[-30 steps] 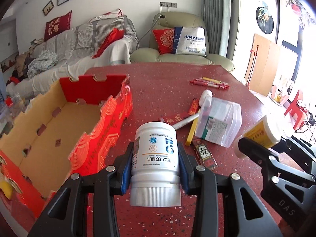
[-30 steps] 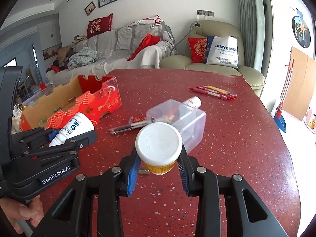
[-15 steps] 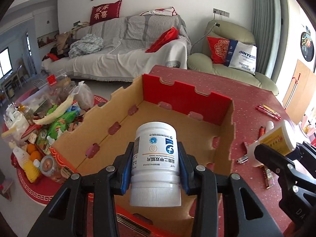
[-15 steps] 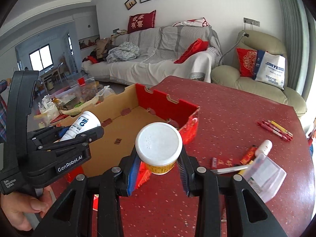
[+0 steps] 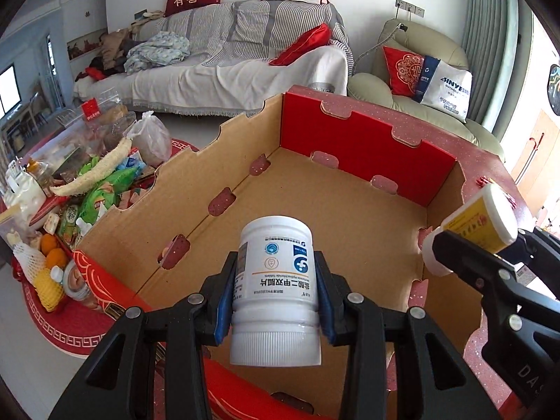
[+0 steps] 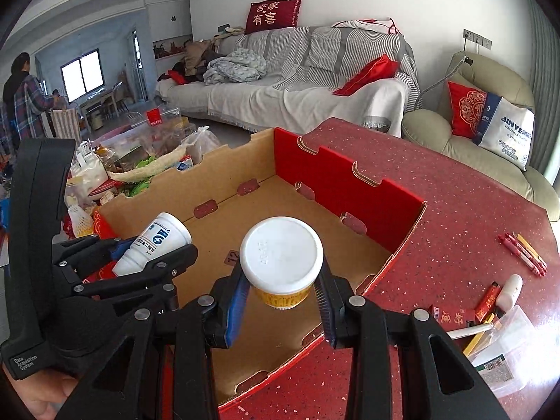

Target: Organize rigid objects

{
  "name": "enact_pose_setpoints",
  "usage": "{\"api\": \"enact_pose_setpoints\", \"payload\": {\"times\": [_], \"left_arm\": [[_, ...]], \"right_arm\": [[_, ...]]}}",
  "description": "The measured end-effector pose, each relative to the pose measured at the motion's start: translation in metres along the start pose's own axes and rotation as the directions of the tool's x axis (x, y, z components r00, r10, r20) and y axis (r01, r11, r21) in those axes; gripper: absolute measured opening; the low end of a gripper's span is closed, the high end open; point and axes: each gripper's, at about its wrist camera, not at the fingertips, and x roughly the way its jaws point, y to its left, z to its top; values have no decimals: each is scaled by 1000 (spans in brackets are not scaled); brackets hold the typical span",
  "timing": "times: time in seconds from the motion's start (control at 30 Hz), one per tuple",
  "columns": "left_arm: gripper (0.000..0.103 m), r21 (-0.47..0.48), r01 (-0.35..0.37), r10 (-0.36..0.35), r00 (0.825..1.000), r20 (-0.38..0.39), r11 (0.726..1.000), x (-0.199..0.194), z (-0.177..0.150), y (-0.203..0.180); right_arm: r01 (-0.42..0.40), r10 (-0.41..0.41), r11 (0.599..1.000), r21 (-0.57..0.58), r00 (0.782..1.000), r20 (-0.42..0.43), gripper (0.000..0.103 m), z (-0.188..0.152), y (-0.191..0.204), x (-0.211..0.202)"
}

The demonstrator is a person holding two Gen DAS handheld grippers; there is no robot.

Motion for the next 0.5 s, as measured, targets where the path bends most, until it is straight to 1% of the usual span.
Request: {"api": "enact_pose_setpoints", "payload": {"times": [0.13, 0.23, 0.27, 0.3, 0.33, 0.5], "left_arm": [[45, 1, -11, 11, 1000, -17, 1000, 7, 0, 0], [61, 2, 3, -3, 1000, -23, 1000, 8, -1, 0], [70, 3, 3, -3, 1000, -23, 1000, 7, -1, 0], [72, 3, 5, -5, 1000, -18, 1000, 6, -1, -1], [72, 5, 5, -5, 1000, -14, 1000, 4, -2, -2], [72, 38, 10, -11, 1000, 18, 999, -9, -5, -14]], "right_arm": [[16, -16, 1000, 12, 1000, -14, 37, -1, -5, 6], [24, -24, 999, 26, 1000, -6, 37, 0, -8, 5], [21, -21, 999, 32, 1000, -3, 45, 0, -10, 5], [23, -24, 999, 36, 1000, 9, 62, 0, -12, 2], [27, -28, 999, 37, 999, 27, 65, -1, -12, -5], [42, -46, 998, 45, 995, 93, 65, -8, -18, -39]]}}
